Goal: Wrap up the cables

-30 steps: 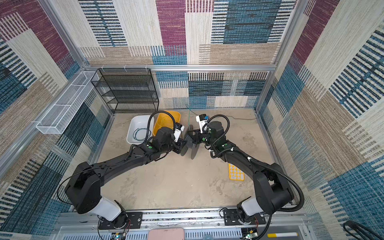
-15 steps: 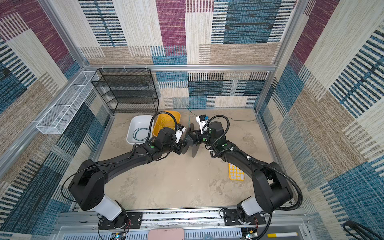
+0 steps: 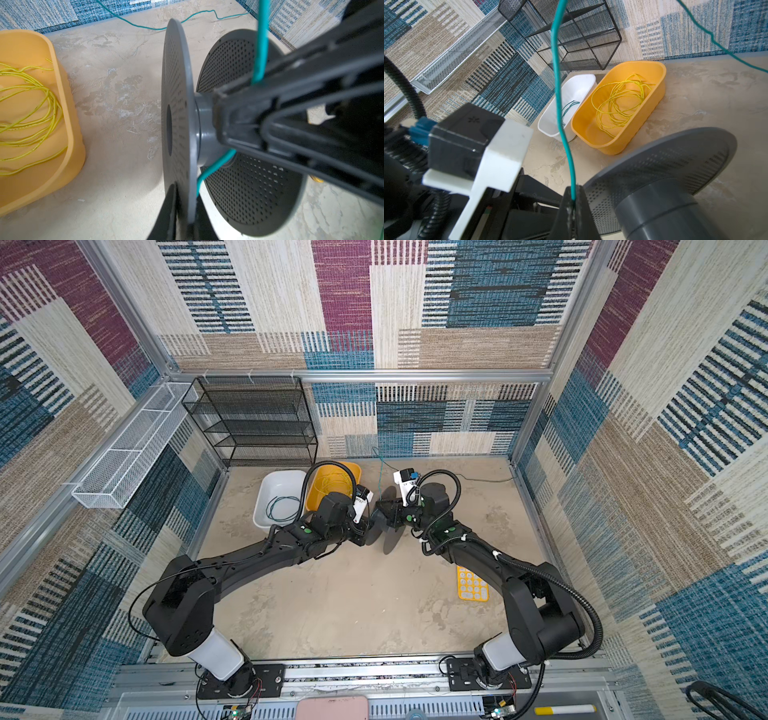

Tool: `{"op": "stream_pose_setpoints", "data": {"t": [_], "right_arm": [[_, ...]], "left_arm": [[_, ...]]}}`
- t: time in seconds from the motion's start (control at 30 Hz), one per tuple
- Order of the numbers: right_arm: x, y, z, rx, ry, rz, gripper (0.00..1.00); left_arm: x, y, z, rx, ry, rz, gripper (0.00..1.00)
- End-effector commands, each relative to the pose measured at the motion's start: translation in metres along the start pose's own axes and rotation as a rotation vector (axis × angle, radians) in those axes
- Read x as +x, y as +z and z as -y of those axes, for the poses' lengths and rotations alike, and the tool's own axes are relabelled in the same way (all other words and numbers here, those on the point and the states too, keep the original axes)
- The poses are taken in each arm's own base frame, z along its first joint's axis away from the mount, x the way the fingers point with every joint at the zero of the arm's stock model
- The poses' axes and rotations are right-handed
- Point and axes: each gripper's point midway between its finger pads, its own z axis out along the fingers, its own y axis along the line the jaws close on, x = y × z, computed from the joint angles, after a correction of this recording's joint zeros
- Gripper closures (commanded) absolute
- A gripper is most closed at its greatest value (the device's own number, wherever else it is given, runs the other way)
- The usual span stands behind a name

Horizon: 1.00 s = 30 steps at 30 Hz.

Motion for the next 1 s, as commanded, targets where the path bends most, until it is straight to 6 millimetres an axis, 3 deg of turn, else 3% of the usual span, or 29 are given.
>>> {"op": "stream_pose_setpoints", "data": {"t": [0.0, 0.13, 0.33, 0.53, 0.7, 0.77, 0.87, 0.97], "right_arm": [[0.004, 0.0, 0.004, 0.002, 0.012, -0.006, 1.0], [0.004, -0.002, 0.008, 0.005, 0.02, -0.004, 1.0], [-0.002, -0.005, 0.009, 0.001, 0.039, 0.008, 0.98], [-0.026, -0.012, -0.014, -0.057, 0.06, 0.043, 0.57], [-0.068, -0.034, -0.044, -0.073, 0.025, 0.123, 0.46], [-0.083, -0.046, -0.046, -0.019, 0.003, 0.169, 0.42], [-0.106, -0.066, -0.026, 0.138, -0.003, 0.247, 0.39], [-0.117, -0.082, 0.013, 0.243, 0.072, 0.288, 0.31]], "left_arm": [[-0.003, 0.002, 0.0, 0.002, 0.021, 0.004, 0.91], [-0.002, 0.003, 0.0, 0.003, 0.025, -0.004, 1.0], [-0.004, -0.008, 0.003, 0.012, 0.027, -0.005, 1.0], [-0.005, -0.039, -0.004, -0.046, 0.008, -0.064, 1.0], [-0.012, -0.074, -0.004, -0.066, 0.027, -0.085, 1.0], [-0.013, -0.087, -0.003, -0.067, 0.049, -0.088, 1.0], [-0.018, -0.108, 0.0, -0.059, 0.087, -0.096, 1.0], [-0.02, -0.128, 0.004, -0.045, 0.124, -0.125, 1.0]]}}
